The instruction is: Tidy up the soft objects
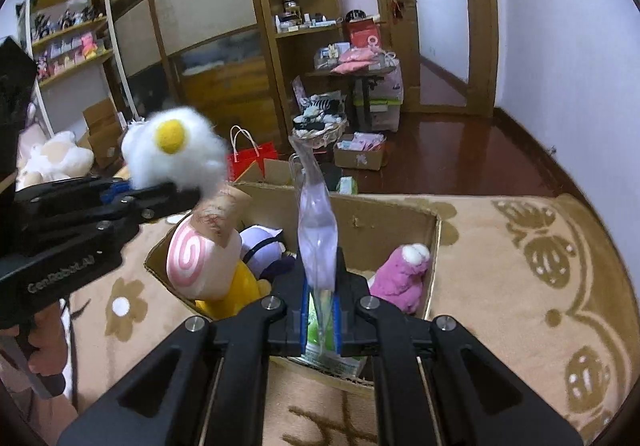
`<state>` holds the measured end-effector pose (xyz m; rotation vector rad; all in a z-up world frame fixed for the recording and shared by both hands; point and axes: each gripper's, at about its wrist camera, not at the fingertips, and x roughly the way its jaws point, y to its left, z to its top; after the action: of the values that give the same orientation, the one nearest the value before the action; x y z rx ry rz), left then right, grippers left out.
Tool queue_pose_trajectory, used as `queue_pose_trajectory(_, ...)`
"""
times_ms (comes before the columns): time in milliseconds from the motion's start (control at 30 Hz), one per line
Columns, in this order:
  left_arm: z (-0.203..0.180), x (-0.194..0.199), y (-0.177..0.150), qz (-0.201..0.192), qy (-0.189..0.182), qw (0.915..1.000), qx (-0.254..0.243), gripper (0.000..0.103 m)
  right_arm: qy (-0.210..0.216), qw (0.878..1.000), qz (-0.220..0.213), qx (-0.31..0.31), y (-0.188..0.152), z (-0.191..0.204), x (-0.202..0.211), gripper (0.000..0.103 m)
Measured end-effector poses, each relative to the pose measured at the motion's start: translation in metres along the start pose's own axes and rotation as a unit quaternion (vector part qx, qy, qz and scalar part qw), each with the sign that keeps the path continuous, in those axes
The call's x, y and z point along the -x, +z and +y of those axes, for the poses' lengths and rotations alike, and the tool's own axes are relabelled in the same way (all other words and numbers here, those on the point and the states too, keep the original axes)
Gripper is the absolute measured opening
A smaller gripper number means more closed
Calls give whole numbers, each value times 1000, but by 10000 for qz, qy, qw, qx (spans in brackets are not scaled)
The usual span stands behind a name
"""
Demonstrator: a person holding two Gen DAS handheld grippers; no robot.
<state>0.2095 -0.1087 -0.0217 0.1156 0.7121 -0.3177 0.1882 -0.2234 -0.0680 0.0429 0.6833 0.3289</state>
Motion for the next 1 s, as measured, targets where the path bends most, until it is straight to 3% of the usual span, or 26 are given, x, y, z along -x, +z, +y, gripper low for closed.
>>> queue_pose_trajectory(200, -9, -19, -9, 392, 165, 9991, -57, 19, 268, 9992, 289, -49, -8, -11, -13, 11)
queue_pose_trajectory(333, -4, -14, -17, 431, 318, 9986, 36, 24, 318, 9990, 296, -42, -12, -12, -14, 13)
queue_pose_trajectory(400, 2, -8, -21, 409, 388, 9983, 110, 32, 282, 9992, 267, -60, -11, -12, -14, 24)
queue_pose_trajectory(500, 9, 3, -24, 286, 566, 9978, 170, 51, 326, 9992, 238, -48, -9, -11, -10, 30)
queue_pose_trajectory(567, 13, 13, -26, 189, 673, 9973, 236, 56, 302, 9994, 194, 8, -7, -9, -6, 32)
queue_pose_trajectory(667, 20, 27, -30, 136, 751, 9965, 353, 64, 262, 9996, 129, 19, -7, -7, 3, 47)
queue_pose_trajectory(767, 26, 44, -31, 16, 820, 9957, 419, 75, 207, 9998, 82, 17, -8, -4, 16, 49)
queue_pose_trajectory(867, 28, 64, -34, -88, 791, 9957, 463, 83, 119, 9999, -21, -25, -11, -4, 36, 62)
queue_pose_trajectory(933, 28, 81, -38, -188, 834, 9954, 431, 85, 55, 9999, -102, -41, -13, -3, 50, 66)
queue_pose_trajectory(1000, 26, 96, -42, -282, 899, 9948, 381, 91, -59, 9996, -249, -82, -17, 0, 68, 80)
